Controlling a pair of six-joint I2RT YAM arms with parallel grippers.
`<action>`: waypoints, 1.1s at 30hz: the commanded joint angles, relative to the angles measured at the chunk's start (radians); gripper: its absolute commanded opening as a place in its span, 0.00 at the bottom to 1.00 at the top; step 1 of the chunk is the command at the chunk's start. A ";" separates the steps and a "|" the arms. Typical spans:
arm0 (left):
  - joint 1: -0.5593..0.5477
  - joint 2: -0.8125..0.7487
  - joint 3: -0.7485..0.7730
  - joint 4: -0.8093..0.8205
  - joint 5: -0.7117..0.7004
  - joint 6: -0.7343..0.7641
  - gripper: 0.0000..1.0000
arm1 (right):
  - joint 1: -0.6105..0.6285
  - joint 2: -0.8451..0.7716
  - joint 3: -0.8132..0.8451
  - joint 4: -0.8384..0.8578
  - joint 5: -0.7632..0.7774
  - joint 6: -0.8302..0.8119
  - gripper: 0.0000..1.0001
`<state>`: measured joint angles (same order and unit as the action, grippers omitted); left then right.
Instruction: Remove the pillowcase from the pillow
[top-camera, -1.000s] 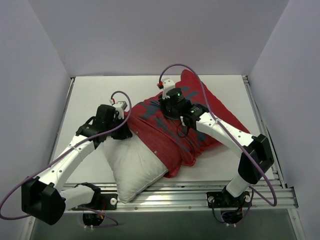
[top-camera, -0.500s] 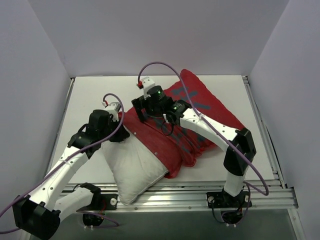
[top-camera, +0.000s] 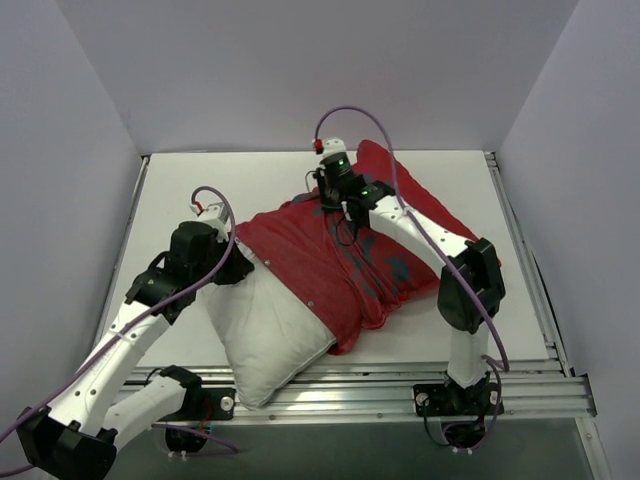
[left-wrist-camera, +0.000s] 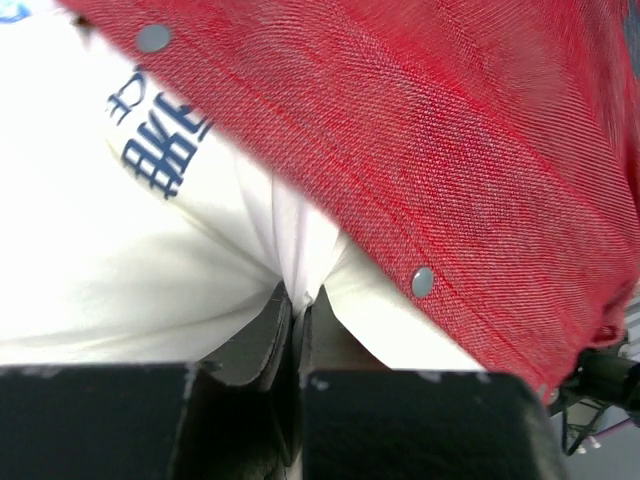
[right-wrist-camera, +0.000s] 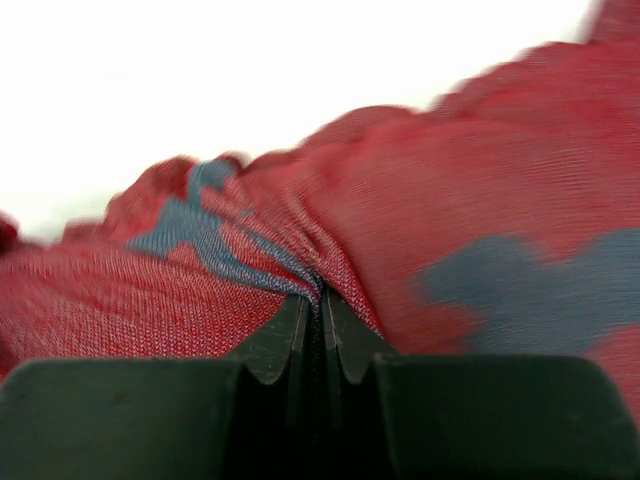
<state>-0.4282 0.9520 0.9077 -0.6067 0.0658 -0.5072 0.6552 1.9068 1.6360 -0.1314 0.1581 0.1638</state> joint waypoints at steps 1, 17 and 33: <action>0.009 -0.071 0.075 -0.278 -0.153 -0.021 0.02 | -0.247 -0.070 0.024 -0.126 0.244 0.048 0.00; 0.012 -0.156 0.209 -0.421 -0.261 -0.047 0.02 | -0.513 -0.169 0.119 -0.129 0.105 0.165 0.00; 0.072 0.195 0.272 -0.036 -0.350 -0.068 0.02 | -0.003 -0.662 -0.445 -0.123 0.092 0.240 0.75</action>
<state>-0.3889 1.0962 1.1095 -0.7712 -0.1883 -0.5655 0.6144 1.3067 1.2613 -0.2302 0.1371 0.3672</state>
